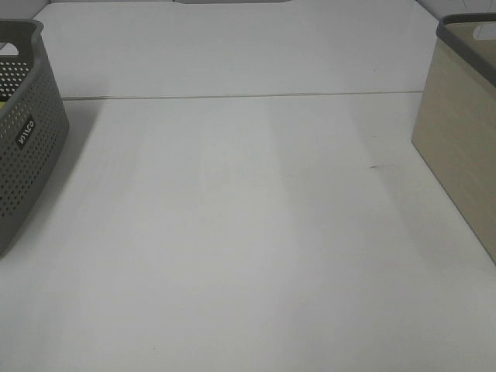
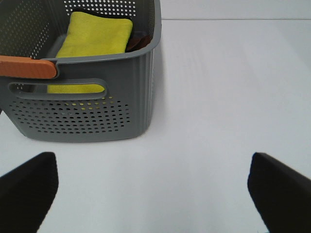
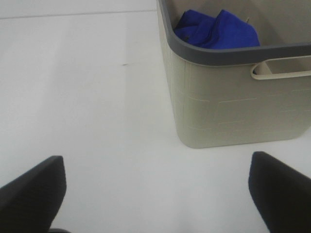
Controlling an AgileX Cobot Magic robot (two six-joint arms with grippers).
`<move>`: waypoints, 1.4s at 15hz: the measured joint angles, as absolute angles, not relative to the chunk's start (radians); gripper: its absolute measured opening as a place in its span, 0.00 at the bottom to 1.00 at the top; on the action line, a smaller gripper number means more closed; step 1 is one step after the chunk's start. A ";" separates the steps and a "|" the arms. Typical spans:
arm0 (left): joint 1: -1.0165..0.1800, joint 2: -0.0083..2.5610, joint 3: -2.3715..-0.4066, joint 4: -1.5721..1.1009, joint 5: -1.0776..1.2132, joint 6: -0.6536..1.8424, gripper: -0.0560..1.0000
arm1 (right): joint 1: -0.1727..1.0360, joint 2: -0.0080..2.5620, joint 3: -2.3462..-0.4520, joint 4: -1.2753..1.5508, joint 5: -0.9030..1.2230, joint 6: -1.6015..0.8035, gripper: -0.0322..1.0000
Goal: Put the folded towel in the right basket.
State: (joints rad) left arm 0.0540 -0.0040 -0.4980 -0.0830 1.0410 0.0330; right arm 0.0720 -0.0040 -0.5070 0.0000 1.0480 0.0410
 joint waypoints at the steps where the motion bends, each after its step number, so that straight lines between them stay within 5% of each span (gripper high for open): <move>1: 0.054 -0.004 -0.498 -0.083 1.041 0.033 0.99 | 0.072 -0.004 -0.505 0.000 1.048 0.041 0.97; 21: 0.054 -0.004 -0.498 -0.083 1.041 0.033 0.99 | 0.016 -0.004 -0.505 0.015 1.048 0.041 0.97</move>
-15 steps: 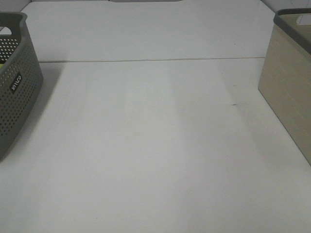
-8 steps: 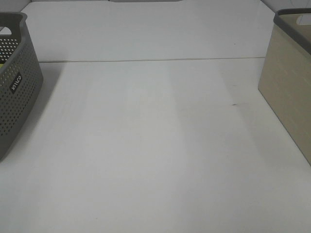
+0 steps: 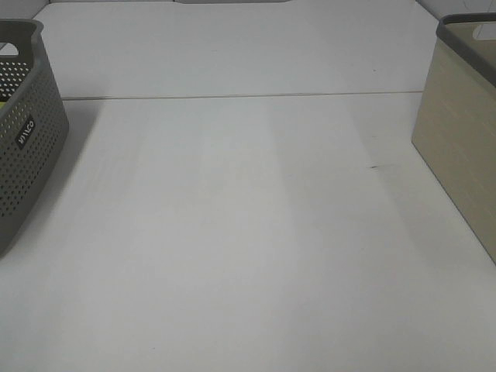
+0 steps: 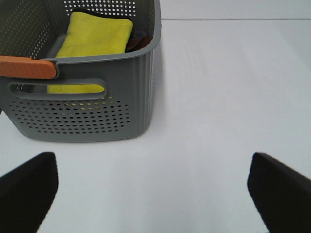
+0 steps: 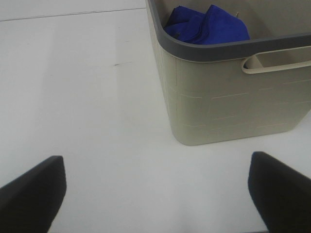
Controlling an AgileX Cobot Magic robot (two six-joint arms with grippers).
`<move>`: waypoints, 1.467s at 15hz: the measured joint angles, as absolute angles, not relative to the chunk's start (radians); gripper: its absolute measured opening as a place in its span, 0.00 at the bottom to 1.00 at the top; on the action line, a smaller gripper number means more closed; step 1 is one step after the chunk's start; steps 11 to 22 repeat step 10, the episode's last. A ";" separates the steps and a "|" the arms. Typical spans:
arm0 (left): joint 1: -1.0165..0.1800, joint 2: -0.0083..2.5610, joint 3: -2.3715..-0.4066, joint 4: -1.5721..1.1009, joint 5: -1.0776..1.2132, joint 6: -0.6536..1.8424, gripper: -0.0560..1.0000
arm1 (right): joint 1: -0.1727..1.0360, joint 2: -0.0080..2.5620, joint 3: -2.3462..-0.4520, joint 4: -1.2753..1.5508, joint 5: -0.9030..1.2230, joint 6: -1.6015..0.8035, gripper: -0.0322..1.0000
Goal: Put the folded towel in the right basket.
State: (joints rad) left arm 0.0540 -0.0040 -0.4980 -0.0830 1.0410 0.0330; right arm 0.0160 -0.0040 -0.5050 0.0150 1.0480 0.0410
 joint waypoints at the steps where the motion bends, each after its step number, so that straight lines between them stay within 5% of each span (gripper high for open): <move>1: 0.054 -0.004 -0.498 -0.083 1.041 0.033 0.99 | 0.016 -0.004 -0.505 0.015 1.048 0.041 0.97; 22: 0.054 -0.004 -0.498 -0.083 1.041 0.033 0.99 | 0.016 -0.004 -0.505 0.015 1.048 0.041 0.97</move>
